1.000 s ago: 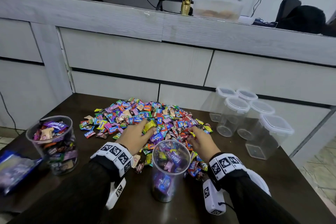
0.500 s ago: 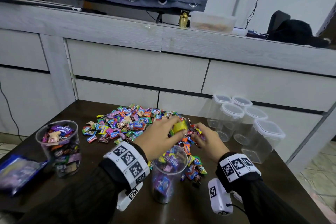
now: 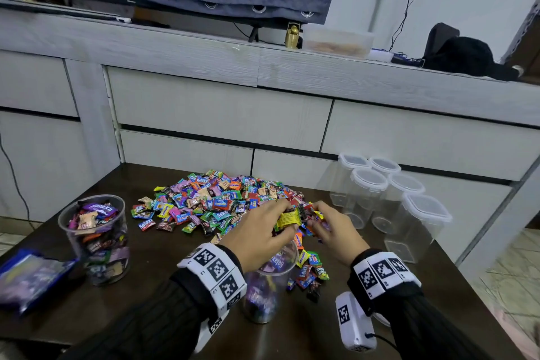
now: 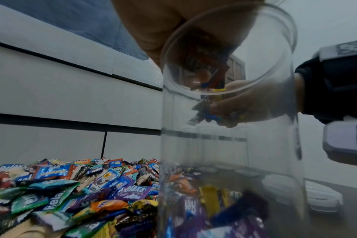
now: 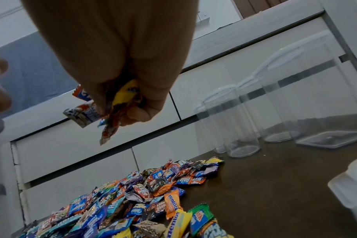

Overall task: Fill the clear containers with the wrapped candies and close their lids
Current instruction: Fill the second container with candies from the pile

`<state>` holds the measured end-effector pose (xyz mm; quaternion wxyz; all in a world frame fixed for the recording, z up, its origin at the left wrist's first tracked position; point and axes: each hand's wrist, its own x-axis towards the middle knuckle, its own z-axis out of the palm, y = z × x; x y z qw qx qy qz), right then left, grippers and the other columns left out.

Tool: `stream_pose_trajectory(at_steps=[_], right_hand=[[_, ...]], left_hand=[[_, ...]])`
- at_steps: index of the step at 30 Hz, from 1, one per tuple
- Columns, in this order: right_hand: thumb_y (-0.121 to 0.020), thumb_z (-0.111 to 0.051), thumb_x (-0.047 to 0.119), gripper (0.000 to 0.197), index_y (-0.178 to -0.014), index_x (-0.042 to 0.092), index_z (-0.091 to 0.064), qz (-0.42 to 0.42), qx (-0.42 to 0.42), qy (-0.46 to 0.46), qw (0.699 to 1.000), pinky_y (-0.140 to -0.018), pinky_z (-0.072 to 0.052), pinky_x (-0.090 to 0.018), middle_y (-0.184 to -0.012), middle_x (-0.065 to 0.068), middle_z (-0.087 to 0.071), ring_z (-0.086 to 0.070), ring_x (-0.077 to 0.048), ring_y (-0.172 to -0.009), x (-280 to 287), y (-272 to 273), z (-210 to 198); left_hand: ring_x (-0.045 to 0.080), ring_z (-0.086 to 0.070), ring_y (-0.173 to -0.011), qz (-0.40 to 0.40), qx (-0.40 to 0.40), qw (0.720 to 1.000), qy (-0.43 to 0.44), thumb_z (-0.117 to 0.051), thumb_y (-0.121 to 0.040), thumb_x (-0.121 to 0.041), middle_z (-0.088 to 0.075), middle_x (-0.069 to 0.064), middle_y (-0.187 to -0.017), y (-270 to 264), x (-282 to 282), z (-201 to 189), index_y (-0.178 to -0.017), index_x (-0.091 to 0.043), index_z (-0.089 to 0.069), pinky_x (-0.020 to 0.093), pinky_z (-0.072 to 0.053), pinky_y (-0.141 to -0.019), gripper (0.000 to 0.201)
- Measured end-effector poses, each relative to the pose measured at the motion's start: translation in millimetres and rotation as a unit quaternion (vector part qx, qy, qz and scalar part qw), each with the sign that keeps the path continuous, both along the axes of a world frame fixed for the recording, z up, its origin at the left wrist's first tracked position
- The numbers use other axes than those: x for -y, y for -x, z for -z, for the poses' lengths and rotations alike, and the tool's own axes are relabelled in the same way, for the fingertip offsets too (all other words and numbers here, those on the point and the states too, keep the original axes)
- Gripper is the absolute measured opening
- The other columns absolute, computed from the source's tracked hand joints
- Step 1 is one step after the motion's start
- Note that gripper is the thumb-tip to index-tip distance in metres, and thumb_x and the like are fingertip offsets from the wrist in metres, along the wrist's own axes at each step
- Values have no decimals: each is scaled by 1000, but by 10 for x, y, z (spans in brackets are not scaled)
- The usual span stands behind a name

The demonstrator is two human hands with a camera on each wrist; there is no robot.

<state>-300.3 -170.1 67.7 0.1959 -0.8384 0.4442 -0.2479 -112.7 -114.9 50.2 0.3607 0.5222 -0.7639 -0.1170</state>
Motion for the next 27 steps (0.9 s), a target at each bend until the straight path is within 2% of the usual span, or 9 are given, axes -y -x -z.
stream_pose_trajectory(at_steps=[2,6,8,13,18,21,23,24,27], right_hand=[[-97,-51,17,20,-114,7,-50,5,5,-8,1000,-83,-52,-42,-102,-6,-57,-58,-23,-94,13,10,8],[-97,-50,18,21,-115,8,-49,7,0,-8,1000,-84,-52,-41,-106,-8,-58,-58,-24,-96,46,27,20],[-97,-51,18,21,-116,8,-50,7,3,-10,1000,-84,-52,-42,-108,-9,-58,-58,-24,-97,60,36,24],[-97,-50,20,23,-119,11,-50,15,-12,-7,1000,-83,-50,-39,-109,-9,-59,-56,-24,-98,106,64,60],[-96,-52,19,21,-116,11,-51,17,-9,10,1000,-69,-38,-22,-92,2,-53,-51,-14,-79,149,57,109],[-96,-52,19,19,-114,13,-51,16,-6,13,1000,-59,-35,-13,-87,6,-52,-49,-8,-72,180,51,119],[-96,-52,19,18,-113,13,-51,14,-4,17,1000,-58,-34,-7,-89,5,-53,-49,-6,-73,193,50,112],[-96,-52,19,18,-113,13,-51,14,-4,19,1000,-60,-34,-8,-91,4,-54,-50,-8,-76,198,53,106],[-96,-52,20,17,-112,13,-52,17,0,11,1000,-67,-40,-22,-94,3,-56,-54,-13,-81,201,68,80]], left_hand=[[3,-45,-84,-1,1,1000,-4,-41,-89,-50,-47,-14,-98,9,23,-2,-105,-40,-39,14,-33,-69,19],[12,-50,-94,-3,21,1000,-18,-38,-84,-50,-47,-10,-105,11,39,-30,-114,-29,-45,33,-43,-82,37],[15,-52,-98,-2,43,999,-20,-39,-84,-49,-49,-7,-110,-2,26,-48,-118,-25,-46,36,-46,-85,42],[22,-56,-90,-28,120,992,-13,-39,-82,-48,-50,-3,-113,-24,-14,-109,-123,-23,-47,40,-49,-79,48],[24,-56,-86,-34,176,984,-12,-47,-88,-45,-49,-1,-109,-18,5,-137,-123,-22,-46,38,-49,-71,42],[22,-53,-79,-29,210,977,-2,-48,-88,-45,-46,0,-105,8,61,-157,-120,-22,-45,32,-41,-61,40],[23,-54,-81,-27,216,976,1,-49,-88,-46,-46,0,-105,20,91,-169,-121,-22,-44,31,-37,-61,41],[23,-54,-81,-25,211,977,1,-49,-88,-45,-47,1,-105,20,93,-172,-123,-22,-44,32,-38,-61,42],[21,-53,-83,-13,167,986,-2,-46,-86,-47,-48,-1,-105,1,51,-177,-123,-21,-46,35,-47,-67,45]])
